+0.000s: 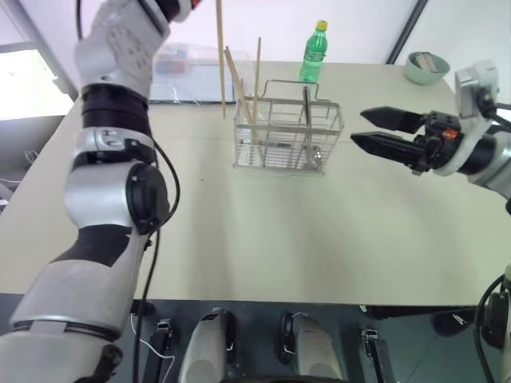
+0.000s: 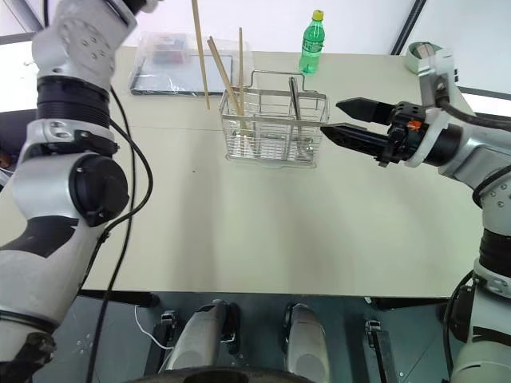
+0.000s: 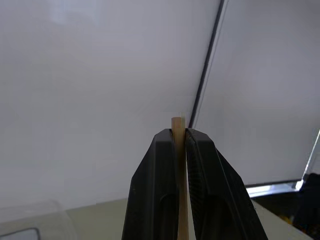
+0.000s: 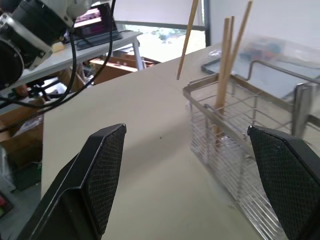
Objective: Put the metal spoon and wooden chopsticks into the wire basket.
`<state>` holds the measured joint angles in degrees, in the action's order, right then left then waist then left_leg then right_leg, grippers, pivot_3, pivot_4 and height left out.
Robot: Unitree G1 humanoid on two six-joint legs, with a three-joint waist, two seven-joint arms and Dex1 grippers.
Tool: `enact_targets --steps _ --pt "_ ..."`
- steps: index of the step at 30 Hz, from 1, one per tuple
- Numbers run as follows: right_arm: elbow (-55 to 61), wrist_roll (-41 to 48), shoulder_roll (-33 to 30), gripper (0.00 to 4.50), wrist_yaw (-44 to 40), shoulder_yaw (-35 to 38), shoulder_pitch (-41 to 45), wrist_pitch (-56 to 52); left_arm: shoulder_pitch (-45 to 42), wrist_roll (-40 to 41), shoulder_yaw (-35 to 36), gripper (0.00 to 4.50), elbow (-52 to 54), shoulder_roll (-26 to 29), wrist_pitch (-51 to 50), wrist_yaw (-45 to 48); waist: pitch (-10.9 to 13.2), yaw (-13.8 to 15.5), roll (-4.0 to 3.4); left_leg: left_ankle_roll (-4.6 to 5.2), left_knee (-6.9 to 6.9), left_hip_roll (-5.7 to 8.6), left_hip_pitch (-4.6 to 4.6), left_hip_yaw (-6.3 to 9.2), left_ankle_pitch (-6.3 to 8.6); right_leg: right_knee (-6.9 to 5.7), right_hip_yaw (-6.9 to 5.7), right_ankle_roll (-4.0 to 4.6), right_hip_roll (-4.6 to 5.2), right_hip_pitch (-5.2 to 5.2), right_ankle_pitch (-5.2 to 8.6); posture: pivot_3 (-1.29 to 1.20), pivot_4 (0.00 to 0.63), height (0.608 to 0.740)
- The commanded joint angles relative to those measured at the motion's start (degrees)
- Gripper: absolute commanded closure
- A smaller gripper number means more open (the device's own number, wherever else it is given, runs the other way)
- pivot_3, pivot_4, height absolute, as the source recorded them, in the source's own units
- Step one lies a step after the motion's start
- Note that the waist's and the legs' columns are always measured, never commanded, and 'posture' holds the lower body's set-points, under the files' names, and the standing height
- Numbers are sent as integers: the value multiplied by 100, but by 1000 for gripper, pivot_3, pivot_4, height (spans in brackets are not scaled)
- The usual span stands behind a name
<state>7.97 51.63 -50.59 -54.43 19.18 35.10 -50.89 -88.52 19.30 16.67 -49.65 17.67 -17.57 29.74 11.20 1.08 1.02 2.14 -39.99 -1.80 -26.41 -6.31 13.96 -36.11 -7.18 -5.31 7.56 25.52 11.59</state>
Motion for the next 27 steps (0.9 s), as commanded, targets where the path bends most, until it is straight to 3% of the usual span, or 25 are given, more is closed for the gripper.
enact_targets --steps 1,13,27 --pt "299 205 -86 491 105 345 -167 -46 -351 28 78 4394 -222 -14 411 -134 0 -31 0 1 0 -1 2 1 1 0 0 0 1 -2 0 0 150 707" --pt "437 351 -66 491 345 409 -284 -57 -792 -17 52 4394 -1013 -73 953 -115 0 -26 0 23 -2 0 0 7 13 0 0 -1 6 -2 0 0 150 707" --pt "466 501 58 491 548 404 -328 -35 351 -315 -270 4394 -841 -715 1573 -31 -1 -36 -1 16 -2 0 0 5 9 -2 1 0 5 -1 0 0 150 707"
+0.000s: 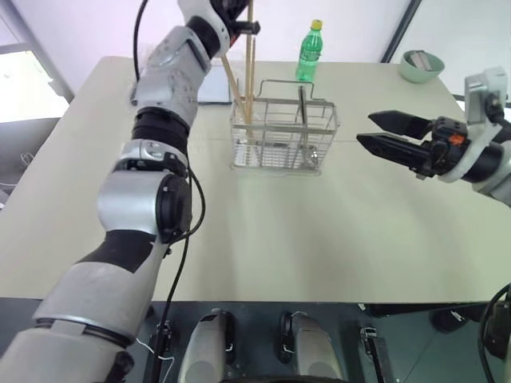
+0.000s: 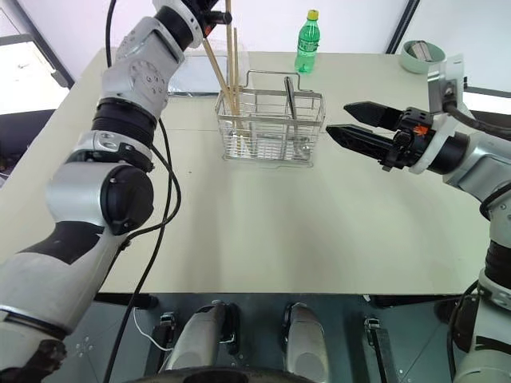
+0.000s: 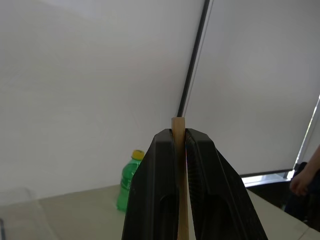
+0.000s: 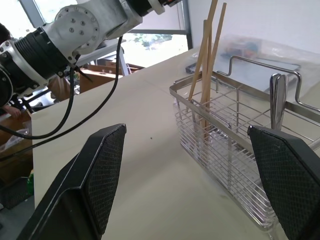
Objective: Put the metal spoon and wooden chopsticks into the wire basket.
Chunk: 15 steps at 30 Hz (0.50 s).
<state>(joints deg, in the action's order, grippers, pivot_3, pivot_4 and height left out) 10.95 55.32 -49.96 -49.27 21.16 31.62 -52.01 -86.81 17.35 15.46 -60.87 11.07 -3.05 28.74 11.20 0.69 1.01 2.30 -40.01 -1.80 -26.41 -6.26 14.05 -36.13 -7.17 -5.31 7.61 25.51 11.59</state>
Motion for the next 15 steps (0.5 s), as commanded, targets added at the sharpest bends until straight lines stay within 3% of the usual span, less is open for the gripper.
enact_targets --steps 1,5,10,14,15 --pt "168 138 -7 491 35 210 17 77 296 -129 -195 4394 372 -95 82 95 -1 11 -1 2 0 0 2 0 1 0 0 0 0 -3 0 0 150 707" --pt "123 76 -8 491 14 172 10 132 739 -70 -278 4394 838 -300 -153 82 -1 16 0 2 -4 1 -1 5 1 1 -1 0 2 -5 0 0 150 707" --pt "-24 -60 27 491 -11 44 112 254 1084 85 -274 2408 1581 -354 -576 10 -1 2 -1 4 -4 1 1 5 3 -1 -1 0 2 -6 0 0 150 707" --pt "-328 -160 70 491 -45 -39 294 358 1051 97 -186 250 1848 -136 -743 -109 -1 -9 -1 2 -3 0 0 4 1 -1 0 0 0 -2 0 0 150 707" --pt "-389 -187 77 491 -56 -69 345 377 1033 74 -184 57 1845 -62 -729 -120 -1 -9 -1 2 -3 0 2 4 1 -2 0 0 0 -3 0 0 150 707"
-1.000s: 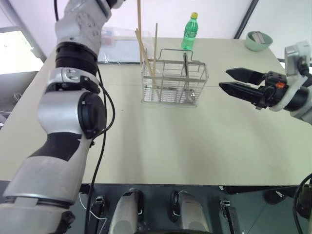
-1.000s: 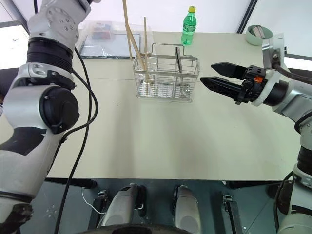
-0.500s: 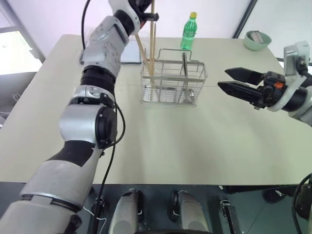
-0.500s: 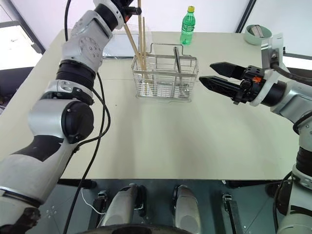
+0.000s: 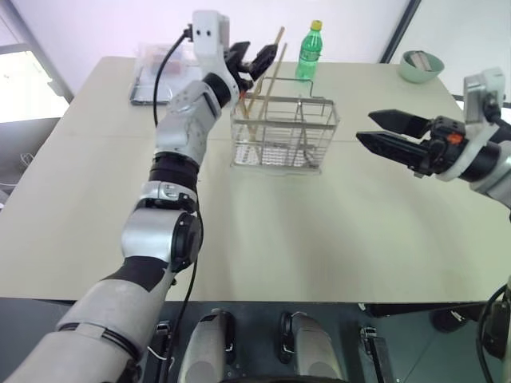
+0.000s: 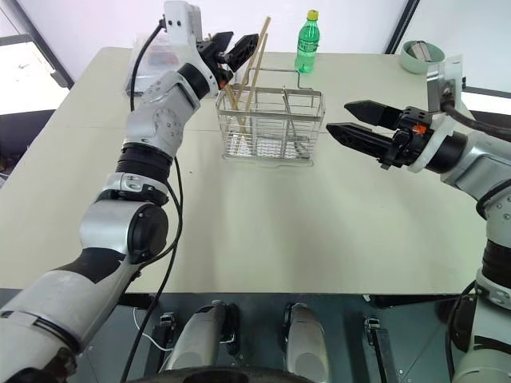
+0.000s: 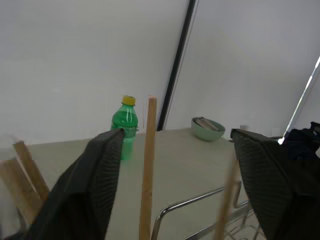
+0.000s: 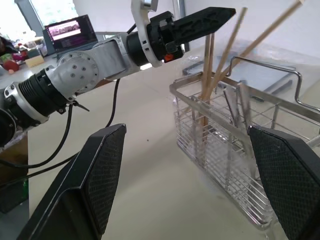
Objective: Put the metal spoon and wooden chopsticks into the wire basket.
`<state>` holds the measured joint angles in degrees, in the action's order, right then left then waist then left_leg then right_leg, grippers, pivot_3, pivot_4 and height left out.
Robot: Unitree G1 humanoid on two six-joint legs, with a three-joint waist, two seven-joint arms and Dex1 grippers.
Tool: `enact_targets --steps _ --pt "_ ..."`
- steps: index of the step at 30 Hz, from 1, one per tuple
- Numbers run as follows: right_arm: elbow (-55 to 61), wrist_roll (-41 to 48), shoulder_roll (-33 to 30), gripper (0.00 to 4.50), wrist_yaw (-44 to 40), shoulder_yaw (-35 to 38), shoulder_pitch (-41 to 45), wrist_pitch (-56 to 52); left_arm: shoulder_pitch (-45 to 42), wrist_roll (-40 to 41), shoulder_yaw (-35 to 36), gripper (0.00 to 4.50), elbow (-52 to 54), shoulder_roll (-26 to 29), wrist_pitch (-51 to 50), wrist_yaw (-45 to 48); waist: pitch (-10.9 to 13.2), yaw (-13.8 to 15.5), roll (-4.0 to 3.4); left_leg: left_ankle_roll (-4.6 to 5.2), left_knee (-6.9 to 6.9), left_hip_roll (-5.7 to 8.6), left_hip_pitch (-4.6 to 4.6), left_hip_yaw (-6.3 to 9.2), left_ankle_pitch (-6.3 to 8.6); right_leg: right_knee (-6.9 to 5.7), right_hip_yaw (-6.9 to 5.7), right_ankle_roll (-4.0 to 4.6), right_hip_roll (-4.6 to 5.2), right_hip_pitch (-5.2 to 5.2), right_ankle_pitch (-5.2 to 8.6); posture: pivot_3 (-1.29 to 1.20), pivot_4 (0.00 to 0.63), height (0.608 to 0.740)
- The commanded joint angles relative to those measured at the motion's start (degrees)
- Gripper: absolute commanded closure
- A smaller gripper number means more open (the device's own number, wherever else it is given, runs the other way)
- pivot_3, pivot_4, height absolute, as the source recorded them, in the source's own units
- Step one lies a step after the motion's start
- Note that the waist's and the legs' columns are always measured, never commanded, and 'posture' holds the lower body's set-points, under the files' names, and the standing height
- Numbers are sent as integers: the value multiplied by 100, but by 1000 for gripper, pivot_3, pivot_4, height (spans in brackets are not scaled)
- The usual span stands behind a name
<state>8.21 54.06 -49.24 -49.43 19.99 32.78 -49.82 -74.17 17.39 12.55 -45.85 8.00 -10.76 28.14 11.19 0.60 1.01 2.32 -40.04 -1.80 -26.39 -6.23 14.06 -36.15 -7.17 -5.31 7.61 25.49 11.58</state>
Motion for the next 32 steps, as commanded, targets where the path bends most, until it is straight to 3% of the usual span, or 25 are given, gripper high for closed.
enact_targets --steps 1,8,13,18,24,28,32 --pt "-159 -84 7 491 -58 22 265 178 -241 47 96 57 340 309 72 -65 0 3 -1 0 1 0 0 0 0 0 0 0 -1 0 0 0 150 707" --pt "-411 -269 44 491 -206 -138 465 297 -291 192 118 57 878 683 -214 -125 0 30 0 -2 -2 3 -3 2 -1 2 -1 0 2 -2 0 0 150 707" --pt "-529 -492 -77 491 -438 -243 473 419 -99 426 -42 57 1910 1159 -1396 203 0 6 -1 -10 -1 2 -3 1 -6 1 -1 -1 1 -3 0 0 150 707" --pt "-921 -921 -529 491 -1043 -362 485 718 479 585 -559 57 3214 2848 -2540 1826 2 -101 -16 -15 6 -2 1 -7 -8 -3 6 1 -5 6 1 0 150 707" --pt "-1643 -1490 -919 491 -1863 -668 544 1202 1718 676 -671 57 4206 4682 -2566 3532 0 -120 -19 -19 6 -2 4 -5 -9 -1 6 1 -3 2 3 0 150 707" --pt "-1953 -1747 -913 491 -2196 -882 698 1445 2324 850 -531 57 4683 5225 -2728 3893 1 -91 -21 -20 4 -1 -1 1 -8 3 5 2 0 4 3 0 150 707" --pt "-2071 -1851 -814 491 -2286 -935 786 1541 2593 965 -386 57 4916 5374 -2856 3866 2 -89 -22 -20 3 0 -2 0 -7 4 6 2 2 5 4 0 150 707"
